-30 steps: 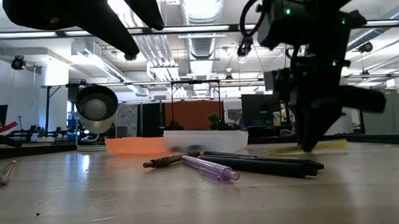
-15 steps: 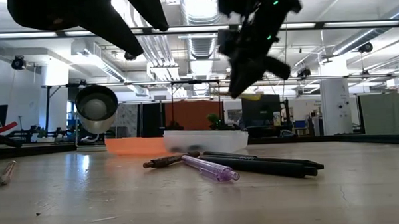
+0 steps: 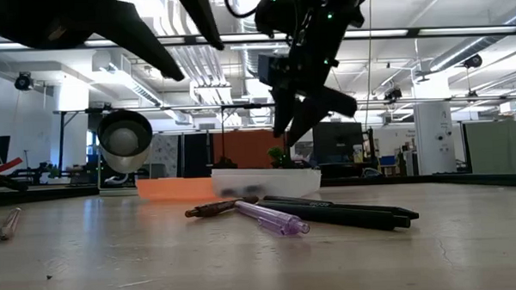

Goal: Pick & place school supplies into a supply box
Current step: Put the yellow pencil into the orange supply box

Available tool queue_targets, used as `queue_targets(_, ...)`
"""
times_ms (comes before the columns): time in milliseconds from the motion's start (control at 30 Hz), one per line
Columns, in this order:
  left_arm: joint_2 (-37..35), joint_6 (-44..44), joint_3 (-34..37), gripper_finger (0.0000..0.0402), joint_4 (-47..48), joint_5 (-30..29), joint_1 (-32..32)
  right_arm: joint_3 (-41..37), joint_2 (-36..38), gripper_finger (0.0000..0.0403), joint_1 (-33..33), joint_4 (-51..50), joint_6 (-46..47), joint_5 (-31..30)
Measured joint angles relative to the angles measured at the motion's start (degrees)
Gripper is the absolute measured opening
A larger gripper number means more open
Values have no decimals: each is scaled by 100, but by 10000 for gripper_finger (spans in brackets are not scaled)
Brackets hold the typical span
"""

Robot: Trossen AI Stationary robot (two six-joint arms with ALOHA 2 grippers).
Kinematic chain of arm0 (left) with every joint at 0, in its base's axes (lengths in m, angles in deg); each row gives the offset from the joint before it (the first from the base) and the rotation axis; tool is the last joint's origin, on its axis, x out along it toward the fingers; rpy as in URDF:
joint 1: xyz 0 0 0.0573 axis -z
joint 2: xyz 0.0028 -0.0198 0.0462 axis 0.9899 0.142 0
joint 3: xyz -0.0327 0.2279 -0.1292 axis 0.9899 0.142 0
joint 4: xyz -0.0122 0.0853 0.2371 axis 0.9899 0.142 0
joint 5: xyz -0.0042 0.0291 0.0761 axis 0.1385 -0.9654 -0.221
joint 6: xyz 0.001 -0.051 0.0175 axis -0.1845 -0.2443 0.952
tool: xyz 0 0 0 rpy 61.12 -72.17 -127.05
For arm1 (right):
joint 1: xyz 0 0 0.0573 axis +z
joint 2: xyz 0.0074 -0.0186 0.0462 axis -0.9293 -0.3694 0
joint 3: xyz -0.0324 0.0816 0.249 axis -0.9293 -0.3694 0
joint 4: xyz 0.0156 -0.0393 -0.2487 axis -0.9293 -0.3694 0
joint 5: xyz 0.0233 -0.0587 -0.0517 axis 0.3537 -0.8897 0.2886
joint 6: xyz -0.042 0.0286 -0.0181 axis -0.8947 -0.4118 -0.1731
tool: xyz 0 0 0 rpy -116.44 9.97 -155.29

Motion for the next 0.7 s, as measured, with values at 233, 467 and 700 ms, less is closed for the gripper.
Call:
queue_targets(233, -41, 1066, 0, 158, 95, 345, -362, -309, 1021, 205, 15, -375, 1207, 6)
queue_targets(467, -177, 1272, 9, 158, 2406, 2295, -849, -783, 1925, 205, -33, -937, 2847, 23)
queue_targets(700, -269, 4646, 4, 158, 2254, 2419, -401, -1789, 2498, 205, 82, -1028, 3234, 824)
